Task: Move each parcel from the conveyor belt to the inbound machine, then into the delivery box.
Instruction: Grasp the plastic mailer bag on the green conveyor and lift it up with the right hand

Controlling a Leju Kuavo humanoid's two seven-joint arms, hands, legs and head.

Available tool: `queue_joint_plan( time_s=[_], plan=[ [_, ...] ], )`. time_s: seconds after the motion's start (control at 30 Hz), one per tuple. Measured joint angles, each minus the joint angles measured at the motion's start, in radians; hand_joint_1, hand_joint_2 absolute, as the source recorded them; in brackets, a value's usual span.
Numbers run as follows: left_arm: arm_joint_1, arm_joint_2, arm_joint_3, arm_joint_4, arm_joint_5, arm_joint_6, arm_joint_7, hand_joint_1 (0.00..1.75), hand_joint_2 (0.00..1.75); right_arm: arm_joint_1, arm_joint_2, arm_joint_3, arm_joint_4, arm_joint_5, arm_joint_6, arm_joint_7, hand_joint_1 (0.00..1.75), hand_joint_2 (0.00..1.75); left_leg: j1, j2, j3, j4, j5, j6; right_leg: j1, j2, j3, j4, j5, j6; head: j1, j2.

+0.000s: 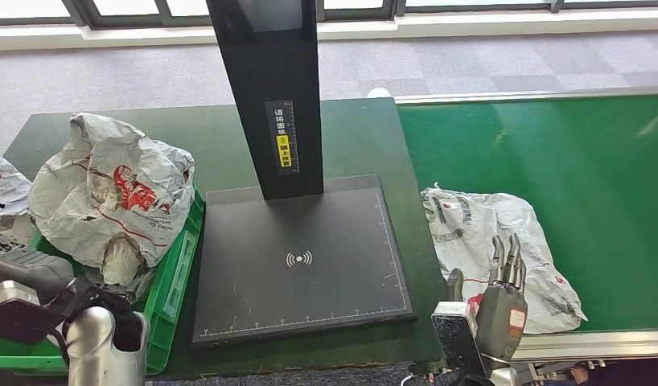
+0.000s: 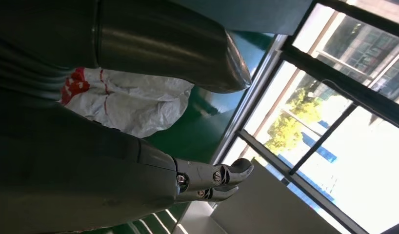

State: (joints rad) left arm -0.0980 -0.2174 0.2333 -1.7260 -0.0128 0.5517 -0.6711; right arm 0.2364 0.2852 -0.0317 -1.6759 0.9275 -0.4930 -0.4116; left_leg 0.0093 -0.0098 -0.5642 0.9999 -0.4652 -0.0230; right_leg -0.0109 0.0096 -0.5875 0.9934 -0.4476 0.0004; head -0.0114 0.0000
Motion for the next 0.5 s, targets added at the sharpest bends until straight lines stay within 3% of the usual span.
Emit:
queue_joint_plan(
  time_s=[0.03, 0.13, 0.2, 0.33, 0.5],
  plan=[
    [0.01, -0.001, -0.023, -0.003, 0.039, -0.086, 0.012, 0.0, 0.0, -0.009, -0.002, -0.018, 0.016, 0.048, -0.009, 0.048, 0.0, 1.75, 0.0, 0.0, 0.0, 0.0, 0.0, 0.0, 0.0, 0.0, 0.0, 0.0, 0.0, 0.0, 0.0, 0.0],
    [0.059, -0.006, -0.12, 0.003, 0.12, -0.398, 0.059, 0.0, 0.0, -0.066, -0.023, -0.127, 0.11, 0.262, -0.04, 0.228, 0.0, 1.75, 0.0, 0.0, 0.0, 0.0, 0.0, 0.001, -0.001, 0.0, 0.001, -0.001, 0.0, 0.001, 0.0, 0.0],
    [0.09, -0.007, -0.189, 0.025, 0.14, -0.523, 0.054, 0.0, 0.0, -0.113, -0.047, -0.226, 0.195, 0.377, -0.053, 0.31, 0.0, 1.75, -0.001, 0.0, 0.0, 0.0, 0.0, 0.001, -0.002, 0.0, 0.001, -0.002, 0.001, 0.002, 0.0, 0.0],
    [0.124, -0.014, -0.26, 0.09, 0.184, -0.676, 0.021, 0.0, 0.0, -0.175, -0.094, -0.383, 0.354, 0.495, -0.067, 0.363, 0.0, 1.75, -0.002, 0.0, 0.0, 0.001, -0.001, 0.003, -0.004, 0.0, 0.001, -0.002, 0.001, 0.004, 0.0, 0.0],
    [0.141, -0.032, -0.281, 0.137, 0.193, -0.739, 0.017, 0.0, 0.0, -0.209, -0.113, -0.465, 0.463, 0.543, -0.067, 0.39, 0.0, 1.75, -0.003, 0.0, 0.0, 0.001, -0.002, 0.003, -0.003, 0.0, 0.001, -0.002, 0.0, 0.004, 0.0, 0.0]
  ],
)
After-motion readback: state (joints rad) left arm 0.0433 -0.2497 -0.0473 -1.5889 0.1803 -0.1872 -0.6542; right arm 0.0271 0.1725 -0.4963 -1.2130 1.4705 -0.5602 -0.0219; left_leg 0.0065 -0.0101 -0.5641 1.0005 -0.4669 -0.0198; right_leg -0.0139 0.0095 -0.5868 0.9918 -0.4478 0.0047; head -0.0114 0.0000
